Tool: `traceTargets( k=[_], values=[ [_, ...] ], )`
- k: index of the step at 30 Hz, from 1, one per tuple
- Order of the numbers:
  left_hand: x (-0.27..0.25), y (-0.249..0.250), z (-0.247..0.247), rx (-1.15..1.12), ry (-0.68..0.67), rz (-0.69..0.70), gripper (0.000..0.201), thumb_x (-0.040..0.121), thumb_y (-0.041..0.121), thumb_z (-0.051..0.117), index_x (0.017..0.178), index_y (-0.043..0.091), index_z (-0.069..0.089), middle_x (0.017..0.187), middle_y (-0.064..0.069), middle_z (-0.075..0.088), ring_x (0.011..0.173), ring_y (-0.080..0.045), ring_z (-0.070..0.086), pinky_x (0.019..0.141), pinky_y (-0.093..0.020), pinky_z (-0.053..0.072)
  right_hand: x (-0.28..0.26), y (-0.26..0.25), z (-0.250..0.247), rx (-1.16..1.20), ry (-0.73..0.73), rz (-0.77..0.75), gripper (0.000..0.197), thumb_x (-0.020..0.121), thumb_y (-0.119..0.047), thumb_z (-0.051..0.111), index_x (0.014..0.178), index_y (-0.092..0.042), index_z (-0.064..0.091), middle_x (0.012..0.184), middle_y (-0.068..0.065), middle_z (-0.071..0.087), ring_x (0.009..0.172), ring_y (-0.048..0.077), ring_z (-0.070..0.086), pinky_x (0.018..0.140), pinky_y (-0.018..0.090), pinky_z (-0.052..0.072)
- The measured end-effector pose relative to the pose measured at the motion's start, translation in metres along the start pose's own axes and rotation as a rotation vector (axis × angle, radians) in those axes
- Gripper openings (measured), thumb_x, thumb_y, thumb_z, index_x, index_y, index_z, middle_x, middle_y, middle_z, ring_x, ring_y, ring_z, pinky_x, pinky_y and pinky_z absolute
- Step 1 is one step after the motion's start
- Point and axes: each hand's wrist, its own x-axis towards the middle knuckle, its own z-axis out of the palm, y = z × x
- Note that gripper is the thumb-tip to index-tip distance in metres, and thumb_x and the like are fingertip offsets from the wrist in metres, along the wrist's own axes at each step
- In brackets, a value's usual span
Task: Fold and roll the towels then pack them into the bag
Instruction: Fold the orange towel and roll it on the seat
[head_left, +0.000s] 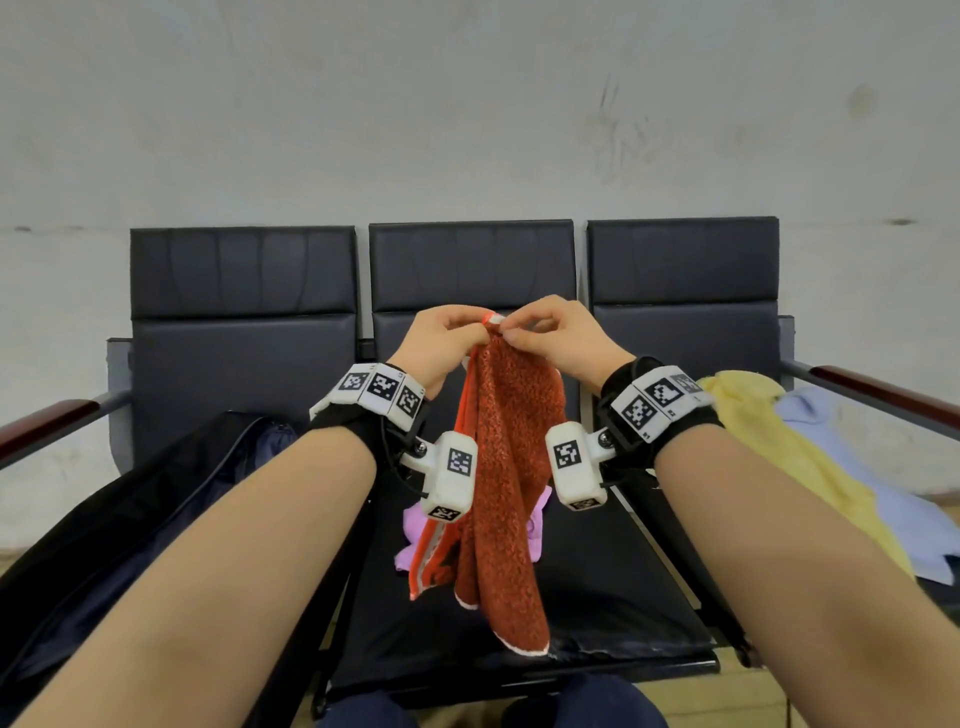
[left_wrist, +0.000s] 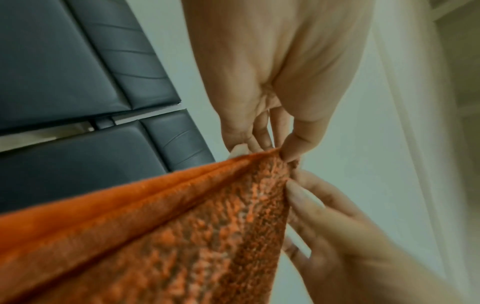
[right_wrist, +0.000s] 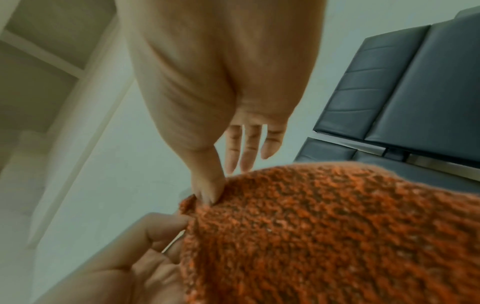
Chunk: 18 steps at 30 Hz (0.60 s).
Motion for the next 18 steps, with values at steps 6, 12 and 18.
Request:
traceTargets(
  k=[6,12,18],
  values=[
    [-0.001,0.001,-0.006,-0.167,-0.002,-0.073,0.034,0.084,-0.012,0.037,0.083,0.008,0.065,0.074,-0.007,0.059,0.064,-0.014,0.049,0.059,-0.025,0.038,0.002,0.018,-0.005,0.077,-0.165,0.219,0.041,0.084,-0.021,0.072,0.123,-0.015,0.059,0.121,0.003,0.062,0.115,0.016,0.056,0.103,0.032,0.042],
    [-0.003,0.001,-0.012,-0.427,0.047,-0.199,0.027,0.086,-0.005,0.031,0.079,0.008,0.054,0.072,-0.006,0.052,0.065,-0.017,0.048,0.065,-0.030,0.042,0.001,0.019,0.003,0.177,-0.209,0.258,0.016,0.084,-0.008,0.069,0.074,-0.014,0.058,0.076,0.004,0.059,0.073,0.017,0.056,0.072,0.028,0.047],
    [0.007,0.002,-0.014,-0.402,0.127,-0.166,0.024,0.095,-0.006,0.037,0.085,0.009,0.054,0.076,-0.006,0.056,0.067,-0.015,0.053,0.066,-0.027,0.046,-0.002,0.020,0.004,0.136,-0.332,0.302,0.029,0.083,-0.019,0.073,0.107,-0.010,0.061,0.096,0.009,0.069,0.085,0.022,0.067,0.084,0.038,0.054]
  ],
)
